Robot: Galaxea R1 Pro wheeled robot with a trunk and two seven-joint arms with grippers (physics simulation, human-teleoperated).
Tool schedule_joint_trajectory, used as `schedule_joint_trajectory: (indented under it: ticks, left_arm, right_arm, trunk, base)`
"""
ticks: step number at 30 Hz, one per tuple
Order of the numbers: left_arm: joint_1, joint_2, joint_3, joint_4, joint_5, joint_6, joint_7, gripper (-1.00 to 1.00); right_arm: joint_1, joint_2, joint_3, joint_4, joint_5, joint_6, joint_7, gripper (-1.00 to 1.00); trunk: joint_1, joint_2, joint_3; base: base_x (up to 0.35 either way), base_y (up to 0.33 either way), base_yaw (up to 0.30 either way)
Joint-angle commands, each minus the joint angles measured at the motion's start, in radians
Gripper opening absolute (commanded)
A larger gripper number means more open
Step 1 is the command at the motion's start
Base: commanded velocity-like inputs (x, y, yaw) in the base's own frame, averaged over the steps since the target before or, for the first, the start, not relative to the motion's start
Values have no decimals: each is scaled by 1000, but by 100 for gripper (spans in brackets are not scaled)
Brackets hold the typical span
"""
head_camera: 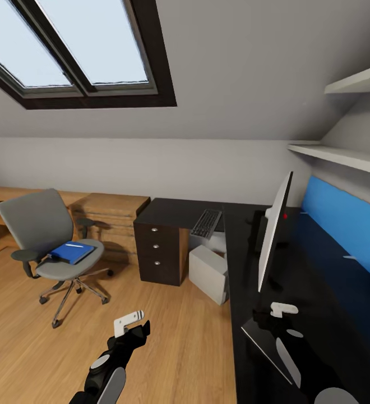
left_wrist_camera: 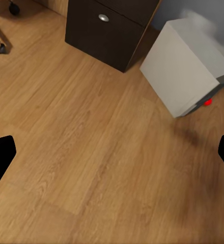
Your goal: In the bedroom, organize the workspace by keeping the computer under the desk, ensuring the monitor is on the desk, placing the keyboard on the desk next to the monitor, placing the mouse on the desk next to the keyboard, moving the folder from the swivel chair onto the desk next to the mouse, stacking the notebook on top of the folder with the pen on top of the notebook, and positioning the swivel chair next to the desk.
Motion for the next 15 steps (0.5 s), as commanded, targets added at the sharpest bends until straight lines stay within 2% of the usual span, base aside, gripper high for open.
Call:
schedule_joint_trajectory:
  ticks: [1, 15]
  left_arm:
    - [-1, 0, -1, -2, 8, 2, 8, 100]
    - [-1, 0, -1, -2, 9, 2, 8, 100]
  right_arm:
    - [0, -1, 2, -2, -10, 5, -5, 100]
    - [0, -1, 2, -1, -10, 5, -5, 100]
  trunk:
    - [4, -8, -5]
    - [54, -99, -45]
  base:
    - [0, 0, 0]
    - [0, 0, 0]
